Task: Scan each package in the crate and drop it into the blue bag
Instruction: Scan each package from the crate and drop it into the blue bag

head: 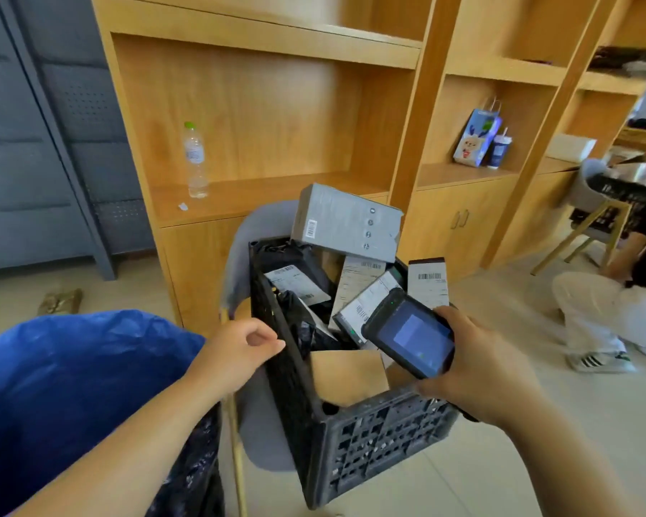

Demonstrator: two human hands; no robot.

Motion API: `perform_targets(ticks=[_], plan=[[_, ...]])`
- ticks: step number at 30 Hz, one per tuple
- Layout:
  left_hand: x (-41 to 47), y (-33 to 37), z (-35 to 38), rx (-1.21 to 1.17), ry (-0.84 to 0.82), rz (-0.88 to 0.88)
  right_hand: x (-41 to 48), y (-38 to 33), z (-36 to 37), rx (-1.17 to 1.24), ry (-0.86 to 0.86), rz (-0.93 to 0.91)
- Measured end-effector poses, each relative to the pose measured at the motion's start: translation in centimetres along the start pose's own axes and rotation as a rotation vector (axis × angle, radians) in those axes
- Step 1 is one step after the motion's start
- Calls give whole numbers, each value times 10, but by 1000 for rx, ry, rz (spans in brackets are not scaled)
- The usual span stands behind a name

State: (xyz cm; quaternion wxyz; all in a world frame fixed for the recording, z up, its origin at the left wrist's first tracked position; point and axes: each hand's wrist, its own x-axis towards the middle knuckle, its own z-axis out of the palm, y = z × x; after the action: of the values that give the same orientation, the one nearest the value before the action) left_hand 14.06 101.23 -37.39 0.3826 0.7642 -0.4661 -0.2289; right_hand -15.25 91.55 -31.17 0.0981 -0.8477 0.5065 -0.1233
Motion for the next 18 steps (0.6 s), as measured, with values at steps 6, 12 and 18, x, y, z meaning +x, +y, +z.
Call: perform_targets(ticks=[6,12,18], plan=[[52,64,87,7,-93,68,16,68,-17,24,68,125],[93,99,180,146,-234,-2,38,119,-18,11,121,226],[132,113,239,263,-261,-253,53,151,-13,16,118,260]])
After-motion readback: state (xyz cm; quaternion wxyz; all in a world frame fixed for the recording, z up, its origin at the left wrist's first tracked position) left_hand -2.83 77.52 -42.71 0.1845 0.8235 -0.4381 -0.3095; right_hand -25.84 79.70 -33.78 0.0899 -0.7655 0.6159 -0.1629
